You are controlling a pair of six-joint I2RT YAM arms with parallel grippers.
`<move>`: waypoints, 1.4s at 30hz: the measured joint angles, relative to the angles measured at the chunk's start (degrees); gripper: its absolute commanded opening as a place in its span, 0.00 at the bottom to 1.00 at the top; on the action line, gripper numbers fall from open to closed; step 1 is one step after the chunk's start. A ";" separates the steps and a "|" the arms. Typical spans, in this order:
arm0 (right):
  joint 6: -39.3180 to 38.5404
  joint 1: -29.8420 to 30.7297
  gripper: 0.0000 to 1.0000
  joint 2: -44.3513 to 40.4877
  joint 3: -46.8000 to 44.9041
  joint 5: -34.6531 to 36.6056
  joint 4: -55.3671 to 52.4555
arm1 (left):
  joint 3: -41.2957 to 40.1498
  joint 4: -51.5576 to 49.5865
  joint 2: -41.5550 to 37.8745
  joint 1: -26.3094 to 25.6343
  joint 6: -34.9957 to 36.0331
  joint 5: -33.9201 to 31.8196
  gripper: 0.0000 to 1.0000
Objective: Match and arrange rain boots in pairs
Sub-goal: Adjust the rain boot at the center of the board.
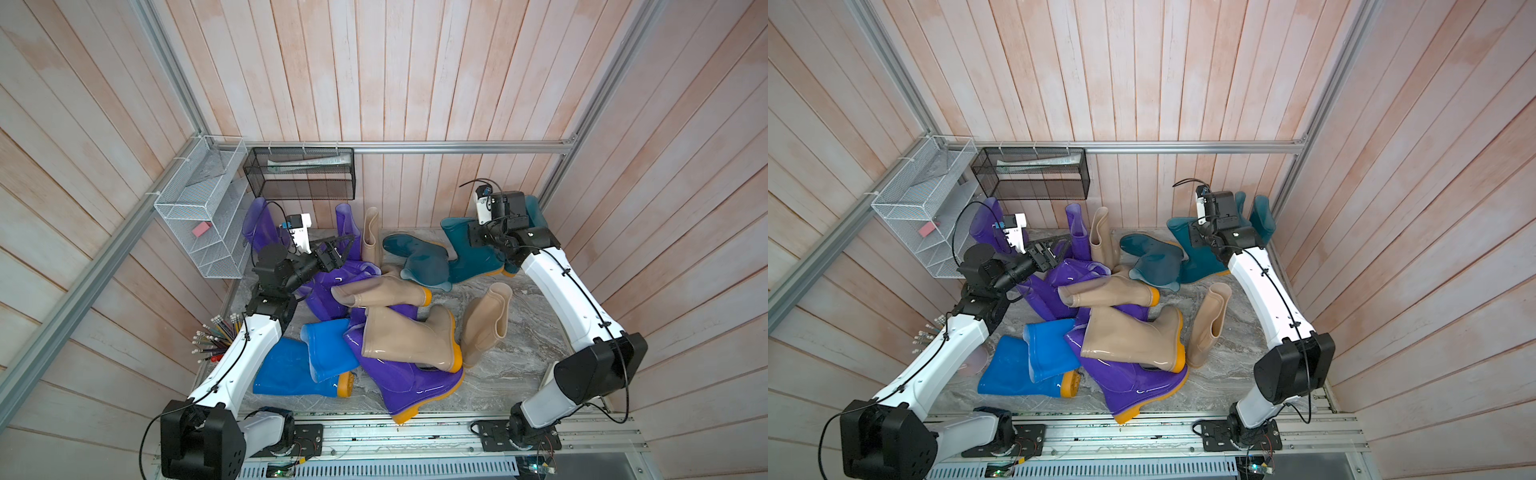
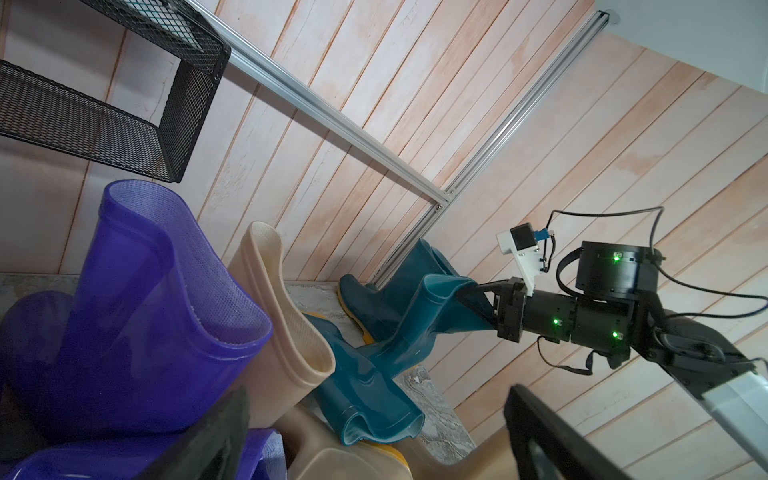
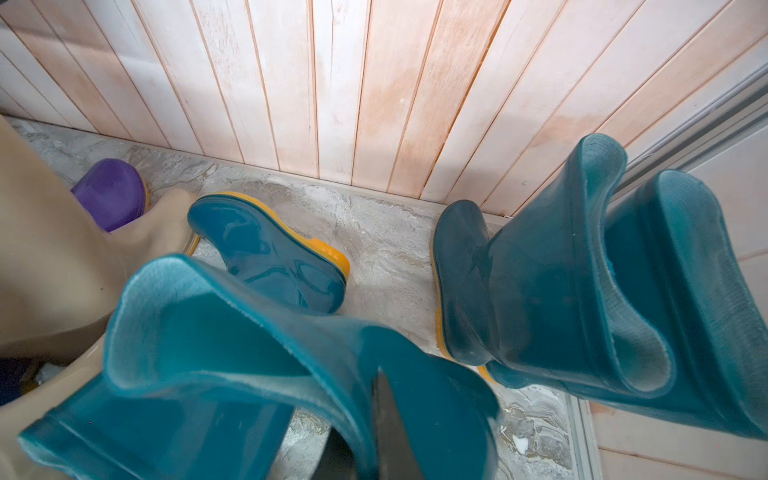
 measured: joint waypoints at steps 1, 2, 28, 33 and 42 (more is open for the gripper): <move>0.04 -0.07 0.00 0.00 0.02 -0.02 -0.15 | 0.00 0.00 0.00 0.00 0.00 0.00 0.98; 0.22 -0.09 0.00 0.00 0.02 -0.07 -0.31 | 0.00 0.00 0.00 0.00 0.00 0.04 0.98; 4.66 -0.22 0.63 -15.63 -17.46 -2.99 1.84 | -0.04 0.04 -0.02 0.00 -0.85 0.57 0.98; 4.90 -0.11 0.68 -16.00 -16.22 -2.56 1.49 | -0.04 0.04 -0.02 0.00 -0.85 0.57 0.98; 3.63 12.50 0.70 -15.39 -5.99 5.38 -0.37 | -0.04 0.02 -0.09 0.00 -0.81 0.57 0.98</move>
